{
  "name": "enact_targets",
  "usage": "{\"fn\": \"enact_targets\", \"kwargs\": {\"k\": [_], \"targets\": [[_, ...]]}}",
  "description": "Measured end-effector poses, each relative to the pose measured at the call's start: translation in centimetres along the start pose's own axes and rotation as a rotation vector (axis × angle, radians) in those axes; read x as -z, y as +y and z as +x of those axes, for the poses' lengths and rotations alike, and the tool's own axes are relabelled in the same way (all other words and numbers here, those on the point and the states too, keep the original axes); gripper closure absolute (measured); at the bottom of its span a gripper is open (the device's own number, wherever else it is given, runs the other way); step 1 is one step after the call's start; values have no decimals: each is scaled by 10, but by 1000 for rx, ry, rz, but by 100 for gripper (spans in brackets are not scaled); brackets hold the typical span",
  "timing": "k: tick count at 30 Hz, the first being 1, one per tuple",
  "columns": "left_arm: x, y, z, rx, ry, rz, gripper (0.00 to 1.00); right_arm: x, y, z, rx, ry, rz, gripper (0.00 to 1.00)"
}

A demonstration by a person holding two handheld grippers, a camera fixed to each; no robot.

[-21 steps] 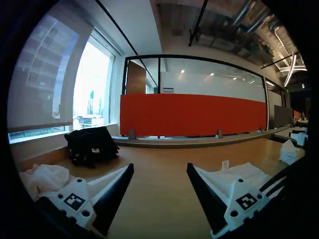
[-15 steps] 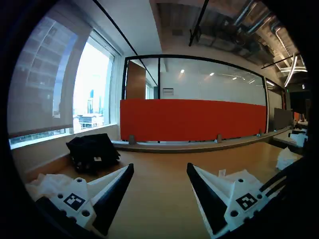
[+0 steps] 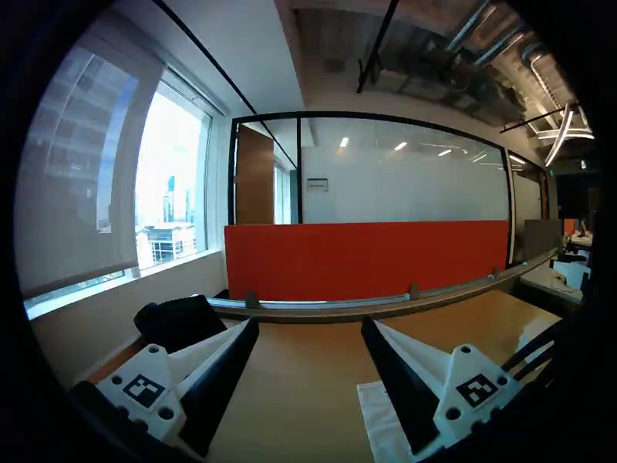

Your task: Fold towel

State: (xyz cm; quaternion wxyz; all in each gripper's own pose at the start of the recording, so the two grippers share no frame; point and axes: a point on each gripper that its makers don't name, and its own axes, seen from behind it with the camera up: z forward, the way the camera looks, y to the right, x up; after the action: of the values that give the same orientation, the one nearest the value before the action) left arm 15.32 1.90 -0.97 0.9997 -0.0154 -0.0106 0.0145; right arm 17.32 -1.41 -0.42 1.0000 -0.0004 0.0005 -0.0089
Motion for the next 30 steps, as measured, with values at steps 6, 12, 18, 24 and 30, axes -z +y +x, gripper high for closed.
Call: {"fn": "enact_targets", "kwargs": {"k": [6, 12, 18, 24, 30], "targets": [[-2, 16, 2, -12, -50, -61, 1, -2, -11, 5, 24, -51, 57, 0], [-2, 44, -2, -8, -108, -172, 1, -2, -36, 10, 76, -99, 177, 0], [1, 74, -7, -2, -166, -298, 1, 0, -67, 2, 147, -180, 324, 0], [2, 92, -16, -45, -213, -377, 1, 0, -88, -9, 214, -246, 426, 0], [2, 100, -29, -74, -243, -409, 1, 3, -98, -18, 233, -275, 474, 0]]}}
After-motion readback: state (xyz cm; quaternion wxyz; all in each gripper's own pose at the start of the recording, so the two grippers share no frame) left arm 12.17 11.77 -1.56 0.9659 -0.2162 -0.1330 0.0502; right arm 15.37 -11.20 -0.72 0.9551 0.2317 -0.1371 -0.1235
